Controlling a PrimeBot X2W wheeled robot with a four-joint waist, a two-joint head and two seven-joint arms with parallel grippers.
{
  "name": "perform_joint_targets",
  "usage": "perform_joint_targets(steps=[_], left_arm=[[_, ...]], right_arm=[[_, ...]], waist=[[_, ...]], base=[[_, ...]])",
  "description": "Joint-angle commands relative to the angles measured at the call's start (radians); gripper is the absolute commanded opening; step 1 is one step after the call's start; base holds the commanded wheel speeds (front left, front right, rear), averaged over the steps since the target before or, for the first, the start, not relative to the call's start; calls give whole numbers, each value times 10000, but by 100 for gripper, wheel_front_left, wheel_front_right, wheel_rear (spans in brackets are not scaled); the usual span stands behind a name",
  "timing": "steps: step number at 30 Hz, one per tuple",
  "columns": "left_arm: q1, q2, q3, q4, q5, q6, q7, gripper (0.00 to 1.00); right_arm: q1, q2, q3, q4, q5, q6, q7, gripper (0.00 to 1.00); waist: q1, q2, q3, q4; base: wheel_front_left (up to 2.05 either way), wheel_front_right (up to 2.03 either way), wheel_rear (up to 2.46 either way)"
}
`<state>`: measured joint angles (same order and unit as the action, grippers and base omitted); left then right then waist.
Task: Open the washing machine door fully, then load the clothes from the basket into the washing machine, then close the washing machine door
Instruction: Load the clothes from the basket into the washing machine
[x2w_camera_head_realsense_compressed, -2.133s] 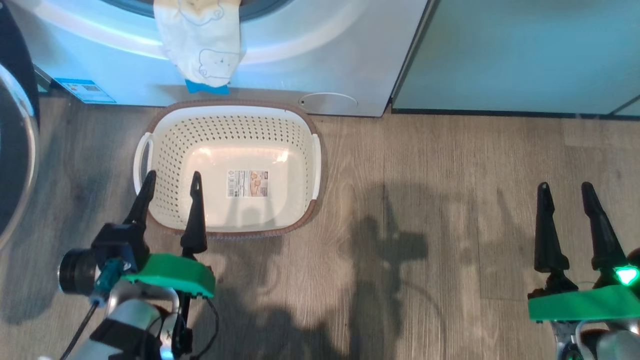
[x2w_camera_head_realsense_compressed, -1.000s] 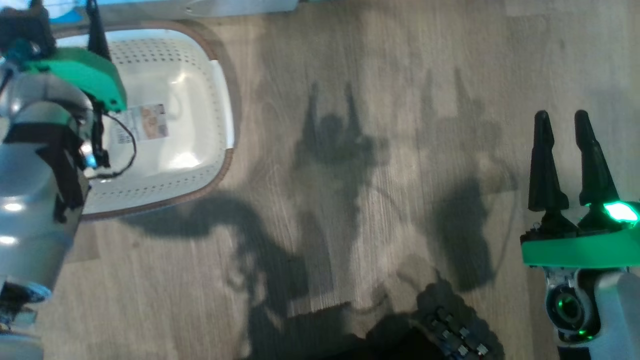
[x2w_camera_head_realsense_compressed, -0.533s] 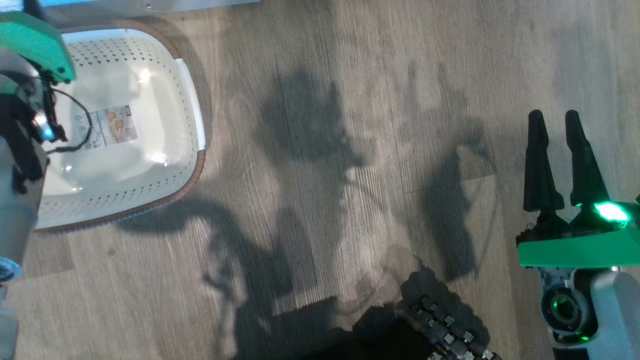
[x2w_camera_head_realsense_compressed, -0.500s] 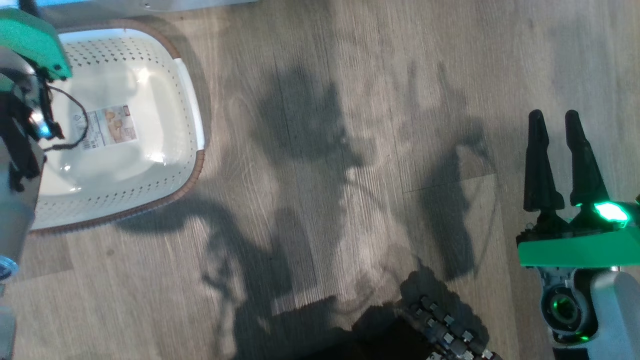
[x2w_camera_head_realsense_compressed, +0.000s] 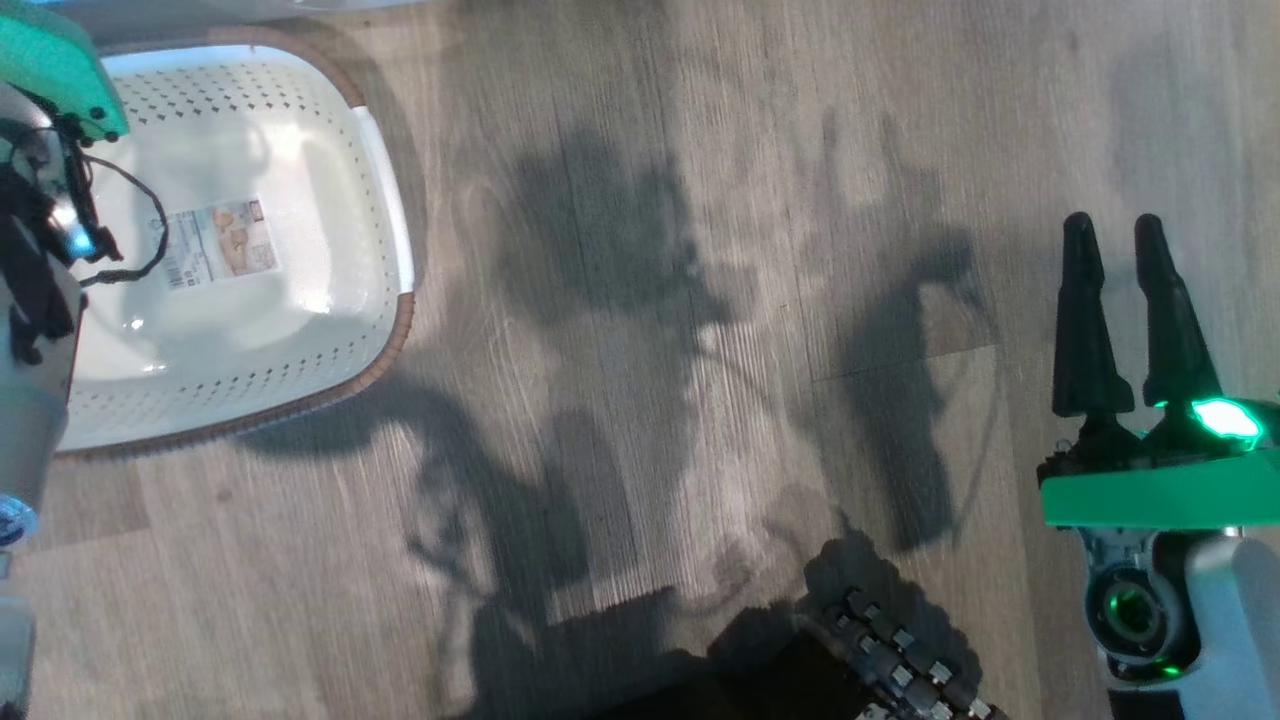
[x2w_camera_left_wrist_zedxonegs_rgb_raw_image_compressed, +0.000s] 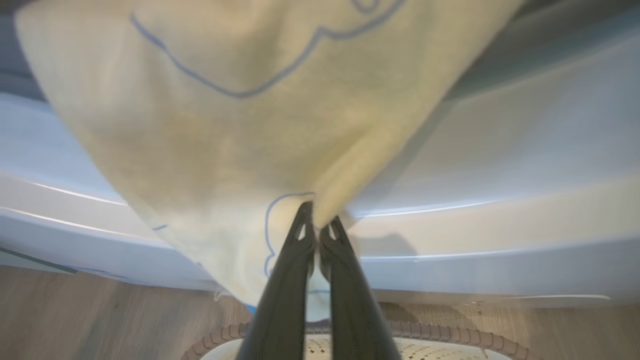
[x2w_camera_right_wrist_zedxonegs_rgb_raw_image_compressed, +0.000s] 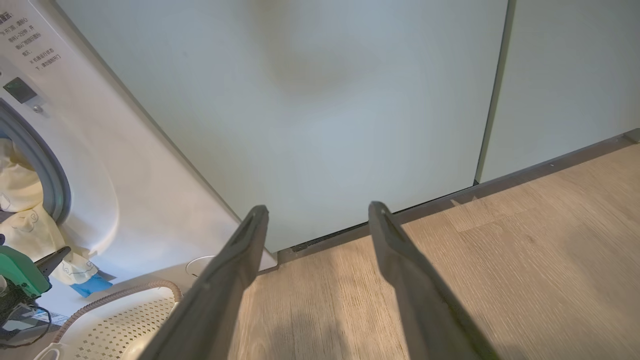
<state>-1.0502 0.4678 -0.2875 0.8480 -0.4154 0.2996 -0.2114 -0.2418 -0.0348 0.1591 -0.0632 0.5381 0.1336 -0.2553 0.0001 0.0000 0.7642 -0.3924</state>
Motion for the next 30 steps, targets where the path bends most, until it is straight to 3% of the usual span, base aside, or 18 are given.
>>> perform_joint_targets(steps=[1, 8, 14, 24, 30], left_arm=[[-135, 370, 275, -228, -40, 84, -77, 0], [382, 180, 110, -1373, -187, -5, 119, 0], [1140, 507, -26, -3088, -254, 64, 1012, 0], [2173, 2211, 329, -7842, -48, 782, 3055, 0], [1732, 3095, 431, -9089, 165, 828, 4302, 0]], right_arm=[[-10, -154, 44, -253, 33, -29, -65, 100], [114, -154, -182, -302, -237, -29, -65, 100], [160, -154, -370, -341, -447, -29, -65, 100], [203, -154, -449, -439, -1003, -29, -65, 100], [130, -154, -321, -441, -1097, -29, -65, 100]], waist=[[-1, 0, -26, 87], [-1, 0, -173, 571], [-1, 0, -277, 868], [-1, 0, -326, 1109], [-1, 0, -314, 969]], base=[[0, 0, 0], [0, 0, 0], [0, 0, 0], [0, 0, 0], [0, 0, 0]])
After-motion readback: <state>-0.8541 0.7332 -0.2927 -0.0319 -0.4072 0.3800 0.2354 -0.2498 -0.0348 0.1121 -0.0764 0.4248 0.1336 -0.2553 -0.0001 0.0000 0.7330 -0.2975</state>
